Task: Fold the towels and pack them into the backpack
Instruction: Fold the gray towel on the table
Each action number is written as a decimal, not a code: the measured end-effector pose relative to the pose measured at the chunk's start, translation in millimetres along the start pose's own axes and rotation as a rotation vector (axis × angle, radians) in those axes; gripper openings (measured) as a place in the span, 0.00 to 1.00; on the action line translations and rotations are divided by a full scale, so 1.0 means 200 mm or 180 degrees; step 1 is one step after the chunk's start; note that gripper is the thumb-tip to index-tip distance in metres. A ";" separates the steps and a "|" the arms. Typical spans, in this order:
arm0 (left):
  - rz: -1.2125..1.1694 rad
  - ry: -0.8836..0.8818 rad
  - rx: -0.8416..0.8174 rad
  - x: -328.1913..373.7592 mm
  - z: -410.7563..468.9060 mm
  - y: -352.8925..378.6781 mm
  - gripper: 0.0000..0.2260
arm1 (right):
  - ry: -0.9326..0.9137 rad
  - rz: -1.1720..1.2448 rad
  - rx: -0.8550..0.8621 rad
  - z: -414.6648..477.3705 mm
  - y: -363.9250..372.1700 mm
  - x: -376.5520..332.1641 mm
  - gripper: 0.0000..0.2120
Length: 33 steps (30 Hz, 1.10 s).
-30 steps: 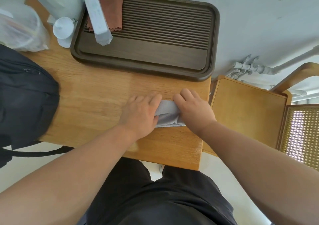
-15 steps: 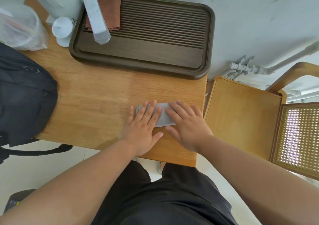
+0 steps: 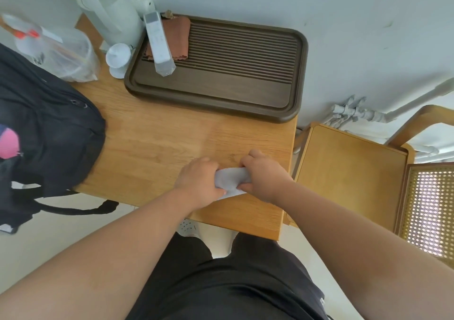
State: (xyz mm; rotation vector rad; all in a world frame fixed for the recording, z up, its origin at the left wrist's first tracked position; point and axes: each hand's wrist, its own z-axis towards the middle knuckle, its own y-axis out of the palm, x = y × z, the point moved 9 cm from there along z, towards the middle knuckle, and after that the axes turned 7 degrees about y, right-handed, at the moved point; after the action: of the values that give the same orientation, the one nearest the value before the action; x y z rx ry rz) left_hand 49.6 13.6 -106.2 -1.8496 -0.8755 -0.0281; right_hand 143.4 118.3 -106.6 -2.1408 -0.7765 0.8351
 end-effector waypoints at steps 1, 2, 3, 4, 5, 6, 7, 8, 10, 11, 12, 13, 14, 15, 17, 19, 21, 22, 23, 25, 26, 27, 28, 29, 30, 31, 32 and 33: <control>-0.0339 -0.0145 0.0014 -0.02 -0.02 -0.03 0.16 | -0.0005 0.0163 0.0001 -0.01 -0.02 -0.01 0.18; -0.0673 -0.0275 0.0063 -0.04 -0.05 -0.06 0.15 | 0.0005 0.0340 0.0022 -0.03 -0.05 -0.03 0.17; -0.0933 -0.0355 0.0149 -0.06 -0.07 -0.12 0.15 | 0.0033 0.0550 0.0059 -0.04 -0.09 -0.04 0.18; -0.1117 -0.0403 0.0256 -0.08 -0.10 -0.18 0.15 | 0.0065 0.0786 0.0113 -0.06 -0.13 -0.05 0.19; -0.1269 -0.0453 0.0362 -0.10 -0.14 -0.25 0.15 | 0.0085 0.1027 0.0176 -0.08 -0.18 -0.07 0.20; -0.1436 -0.0498 0.0461 -0.13 -0.18 -0.32 0.15 | 0.0091 0.1267 0.0232 -0.10 -0.23 -0.09 0.22; -0.1645 -0.0540 0.0548 -0.15 -0.22 -0.38 0.16 | 0.0088 0.1511 0.0283 -0.11 -0.28 -0.12 0.24; -0.1886 -0.0557 0.0638 -0.18 -0.27 -0.44 0.15 | 0.0067 0.1761 0.0337 -0.13 -0.33 -0.16 0.26; -0.2314 -0.0527 0.0842 -0.23 -0.36 -0.55 0.16 | -0.0027 0.2229 0.0435 -0.17 -0.41 -0.26 0.26; -0.2474 -0.0505 0.0942 -0.25 -0.41 -0.61 0.16 | -0.0087 0.2402 0.0481 -0.18 -0.44 -0.32 0.26; -0.2599 -0.0485 0.1021 -0.29 -0.45 -0.66 0.16 | -0.0141 0.2543 0.0529 -0.20 -0.47 -0.39 0.27; -0.2695 -0.0465 0.1085 -0.32 -0.49 -0.70 0.16 | -0.0190 0.2685 0.0594 -0.21 -0.50 -0.46 0.28; -0.2759 -0.0445 0.1132 -0.36 -0.53 -0.75 0.16 | -0.0255 0.2863 0.0679 -0.23 -0.53 -0.53 0.30; -0.2802 -0.0423 0.1166 -0.41 -0.57 -0.79 0.15 | -0.0327 0.3067 0.0787 -0.24 -0.56 -0.60 0.32; -0.2811 -0.0353 0.1174 -0.51 -0.65 -0.88 0.14 | -0.0405 0.3420 0.1023 -0.26 -0.62 -0.74 0.34; -0.2674 -0.0208 0.1126 -0.59 -0.72 -0.97 0.13 | -0.0443 0.3663 0.1214 -0.28 -0.65 -0.89 0.32; -0.2451 -0.0030 0.1068 -0.68 -0.80 -1.05 0.13 | -0.0485 0.3762 0.1320 -0.30 -0.64 -1.08 0.27; -0.2378 0.0039 0.1040 -0.73 -0.85 -1.08 0.14 | -0.0509 0.3741 0.1321 -0.30 -0.62 -1.17 0.25; -0.2344 0.0112 0.1000 -0.78 -0.90 -1.11 0.15 | -0.0532 0.3690 0.1296 -0.30 -0.60 -1.27 0.23; -0.2353 0.0269 0.0914 -0.89 -1.00 -1.16 0.18 | -0.0554 0.3599 0.1226 -0.30 -0.56 -1.46 0.20; -0.2396 0.0311 0.0901 -0.96 -1.04 -1.18 0.19 | -0.0559 0.3598 0.1197 -0.29 -0.54 -1.55 0.20; -0.2452 0.0326 0.0910 -1.02 -1.08 -1.20 0.20 | -0.0561 0.3612 0.1180 -0.28 -0.52 -1.63 0.19; -0.2518 0.0326 0.0928 -1.08 -1.13 -1.21 0.20 | -0.0552 0.3629 0.1177 -0.27 -0.51 -1.71 0.19; -0.2585 0.0311 0.0947 -1.14 -1.16 -1.23 0.19 | -0.0542 0.3647 0.1179 -0.26 -0.50 -1.78 0.18; -0.2641 0.0290 0.0959 -1.19 -1.20 -1.24 0.18 | -0.0516 0.3660 0.1175 -0.24 -0.49 -1.85 0.18; -0.2666 0.0257 0.0957 -1.25 -1.23 -1.25 0.17 | -0.0482 0.3679 0.1133 -0.22 -0.48 -1.91 0.17; -0.2669 0.0212 0.0946 -1.31 -1.26 -1.25 0.16 | -0.0431 0.3706 0.1048 -0.20 -0.45 -1.97 0.16; -0.2677 0.0160 0.0949 -1.36 -1.28 -1.26 0.16 | -0.0371 0.3757 0.0921 -0.17 -0.42 -2.02 0.15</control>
State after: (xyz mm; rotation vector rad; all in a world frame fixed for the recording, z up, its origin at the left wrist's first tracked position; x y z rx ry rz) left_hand -202.5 -296.8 102.5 -1.1013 -1.4749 -0.4393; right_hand -102.5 -138.1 107.4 -2.1704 0.6611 1.5182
